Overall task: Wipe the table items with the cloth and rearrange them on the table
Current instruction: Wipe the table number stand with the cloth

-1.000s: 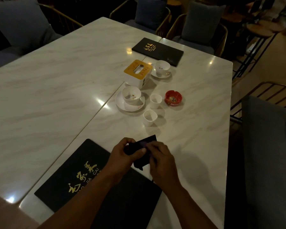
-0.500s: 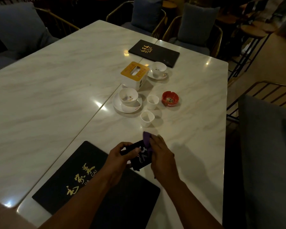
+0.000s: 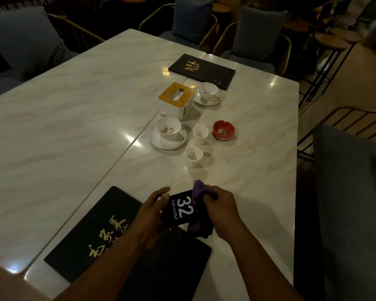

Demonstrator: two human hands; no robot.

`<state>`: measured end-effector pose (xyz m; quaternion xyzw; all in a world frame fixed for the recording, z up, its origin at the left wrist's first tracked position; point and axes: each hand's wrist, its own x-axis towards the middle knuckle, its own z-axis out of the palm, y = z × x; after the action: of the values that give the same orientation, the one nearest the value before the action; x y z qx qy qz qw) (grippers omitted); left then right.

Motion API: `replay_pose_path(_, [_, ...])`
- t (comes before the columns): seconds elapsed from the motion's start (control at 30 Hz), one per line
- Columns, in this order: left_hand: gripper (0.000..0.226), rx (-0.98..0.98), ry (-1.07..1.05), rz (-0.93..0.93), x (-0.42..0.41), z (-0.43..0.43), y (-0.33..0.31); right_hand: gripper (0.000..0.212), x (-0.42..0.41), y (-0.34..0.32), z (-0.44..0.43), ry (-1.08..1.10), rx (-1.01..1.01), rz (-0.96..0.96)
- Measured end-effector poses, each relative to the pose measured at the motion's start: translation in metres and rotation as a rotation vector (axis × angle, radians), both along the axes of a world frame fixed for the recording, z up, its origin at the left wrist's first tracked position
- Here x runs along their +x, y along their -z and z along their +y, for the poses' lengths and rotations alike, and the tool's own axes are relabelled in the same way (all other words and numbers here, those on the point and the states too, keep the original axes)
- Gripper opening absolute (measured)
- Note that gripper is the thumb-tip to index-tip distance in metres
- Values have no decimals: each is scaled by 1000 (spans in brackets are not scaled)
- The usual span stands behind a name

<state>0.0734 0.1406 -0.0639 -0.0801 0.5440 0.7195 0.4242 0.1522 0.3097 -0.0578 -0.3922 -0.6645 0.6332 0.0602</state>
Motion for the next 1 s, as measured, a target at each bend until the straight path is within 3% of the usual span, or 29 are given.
replay_pose_path(0.07, [24,-87,68,174,4,3,1,15,-3,-1,-2,49,8,-21])
replay_pose_path(0.13, [23,-221,192,474,3,5,1,20,-7,0,-1,96,21,-57])
replay_pose_path(0.2, [40,-369,396,783,-2,4,-1,19,-11,-2,3,117,20,-78])
replay_pose_path(0.3, [71,-511,583,977,-10,2,-3,18,-16,-10,10,102,22,-79])
replay_pose_path(0.37, [73,-520,575,1030,-14,0,-3,17,-19,-14,13,105,-10,-78])
replay_pose_path(0.43, [63,-428,496,937,-16,-2,-5,13,-22,-16,14,146,-119,-26])
replay_pose_path(0.53, [40,-135,277,486,-6,5,-16,22,-21,-22,5,157,-226,157])
replay_pose_path(0.63, [43,-58,150,157,4,17,-29,42,-14,-26,-23,22,97,207])
replay_pose_path(0.73, [56,-21,42,-27,4,21,-36,47,-4,-18,-42,-240,511,359])
replay_pose_path(0.8, [55,15,23,-105,3,17,-37,49,0,-12,-35,-365,626,395])
replay_pose_path(0.93, [57,122,30,-371,4,9,-33,49,-1,-6,-5,-219,785,249])
replay_pose_path(1.0, [58,142,28,-410,5,10,-32,46,-5,-10,-6,-186,815,206])
